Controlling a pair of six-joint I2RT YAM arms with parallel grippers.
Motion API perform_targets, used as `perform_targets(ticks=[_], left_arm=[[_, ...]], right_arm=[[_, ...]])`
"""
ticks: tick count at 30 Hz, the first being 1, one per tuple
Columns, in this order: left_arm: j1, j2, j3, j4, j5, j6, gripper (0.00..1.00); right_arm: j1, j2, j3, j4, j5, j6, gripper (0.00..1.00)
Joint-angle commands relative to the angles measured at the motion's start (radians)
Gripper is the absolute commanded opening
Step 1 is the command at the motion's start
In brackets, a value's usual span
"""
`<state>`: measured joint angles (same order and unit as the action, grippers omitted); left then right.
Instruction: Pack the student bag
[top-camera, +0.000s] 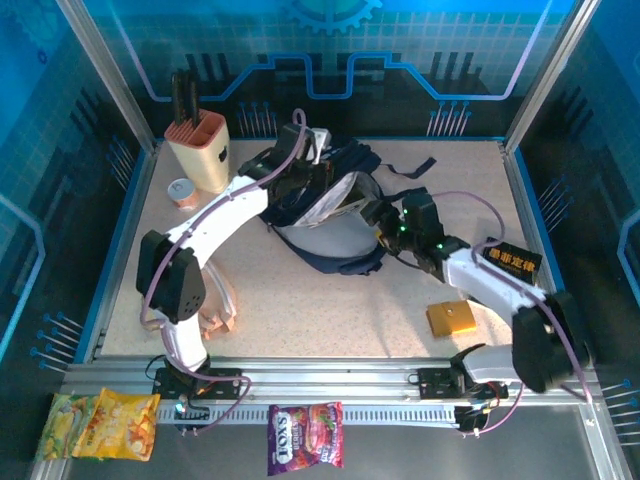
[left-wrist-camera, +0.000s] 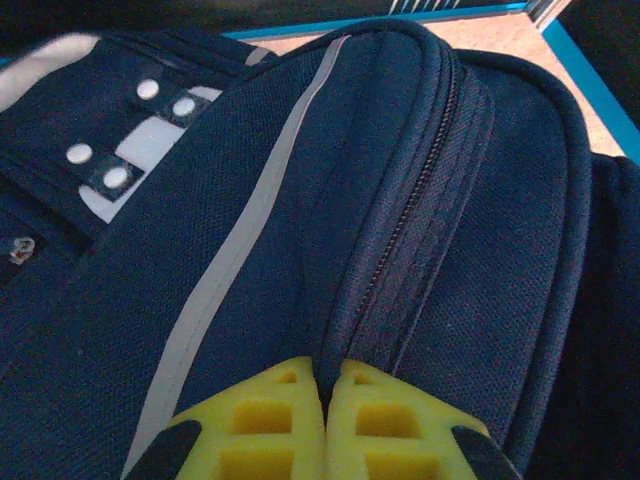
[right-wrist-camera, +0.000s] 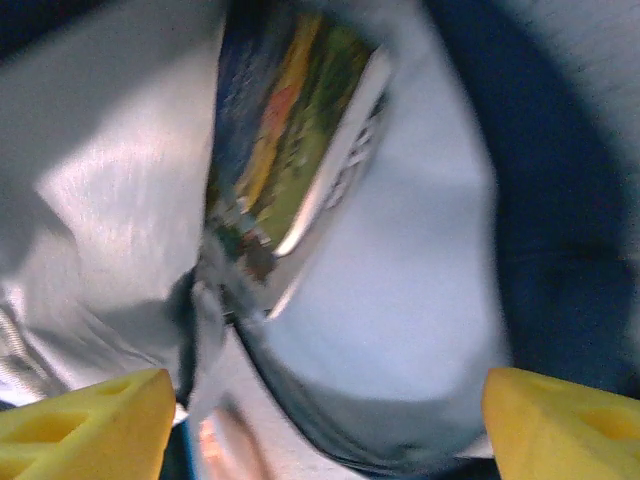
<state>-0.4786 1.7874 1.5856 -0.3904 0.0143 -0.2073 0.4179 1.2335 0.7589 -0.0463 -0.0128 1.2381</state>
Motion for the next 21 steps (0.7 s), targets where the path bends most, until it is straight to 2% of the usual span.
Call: perform_targets(ticks=[1, 2, 4, 7, 9, 14, 16, 21], left_arm=[[0.012, -0.117, -0.107, 0.073, 0.069, 0.015, 0.05], [0.012, -0.134, -0.144, 0.08, 0.09, 0.017, 0.12], [0.012, -0.173, -0.226, 0.094, 0.131, 0.011, 0.37], [0.012, -0.203, -0.301, 0.097, 0.142, -0.03, 0.66], [0.012, -0.21, -0.318, 0.081, 0.131, -0.051, 0.77], [0.012, -0.229, -0.343, 0.069, 0.088, -0.081, 0.93], [0.012, -0.233, -0.349, 0.074, 0.083, -0.082, 0.98], [0.012, -0.225, -0.347, 0.09, 0.1, -0.083, 0.99]], right_arm=[[-0.023, -0.107, -0.011, -0.279, 0.232, -0.133, 0.84], [-0.04, -0.132, -0.009, -0.315, 0.268, -0.16, 0.85], [-0.095, -0.167, -0.003, -0.381, 0.334, -0.214, 0.87], [-0.188, -0.173, 0.012, -0.423, 0.373, -0.308, 0.89], [-0.255, -0.151, 0.026, -0.445, 0.386, -0.371, 0.9], [-0.438, -0.046, 0.088, -0.575, 0.396, -0.477, 1.0], [-0.502, -0.001, 0.104, -0.588, 0.372, -0.53, 1.0], [-0.624, 0.075, 0.08, -0.526, 0.324, -0.621, 1.0]])
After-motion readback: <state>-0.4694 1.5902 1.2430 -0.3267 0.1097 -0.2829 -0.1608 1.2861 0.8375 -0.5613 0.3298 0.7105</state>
